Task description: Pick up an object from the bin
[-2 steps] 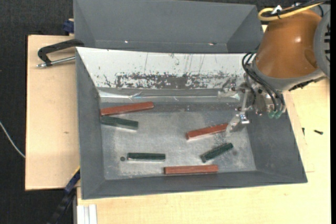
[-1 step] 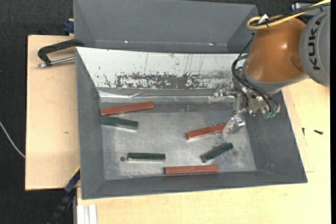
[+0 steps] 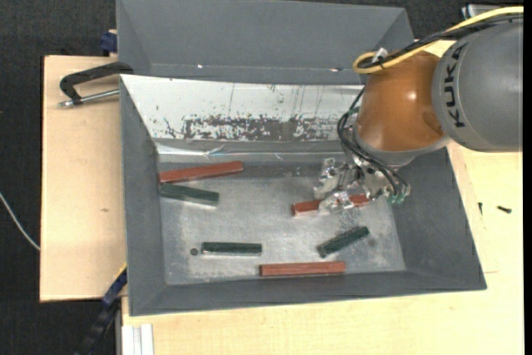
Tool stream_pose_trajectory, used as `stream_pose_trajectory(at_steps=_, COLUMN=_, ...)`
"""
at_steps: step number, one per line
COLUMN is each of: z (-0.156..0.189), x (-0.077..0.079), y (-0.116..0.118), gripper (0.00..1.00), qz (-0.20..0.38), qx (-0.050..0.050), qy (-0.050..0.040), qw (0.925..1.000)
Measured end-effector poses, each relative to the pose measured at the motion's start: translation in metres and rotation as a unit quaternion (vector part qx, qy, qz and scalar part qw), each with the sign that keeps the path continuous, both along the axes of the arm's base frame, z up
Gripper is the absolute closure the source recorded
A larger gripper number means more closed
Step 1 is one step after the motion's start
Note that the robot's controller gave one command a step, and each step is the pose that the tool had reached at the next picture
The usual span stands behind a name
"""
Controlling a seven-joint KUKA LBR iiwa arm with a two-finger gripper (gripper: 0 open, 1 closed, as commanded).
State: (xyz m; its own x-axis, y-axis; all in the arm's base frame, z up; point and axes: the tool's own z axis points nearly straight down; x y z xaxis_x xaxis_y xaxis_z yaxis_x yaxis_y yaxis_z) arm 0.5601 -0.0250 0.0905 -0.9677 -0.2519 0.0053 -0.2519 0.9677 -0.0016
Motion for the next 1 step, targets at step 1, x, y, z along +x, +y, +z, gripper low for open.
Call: stream_pose_trajectory(at_steps=1, z=0.0001, x=0.0002, y=0.0001, gripper=1.00, qz=0.000, qx=0.000, qy=-0.0005, qw=1.0000)
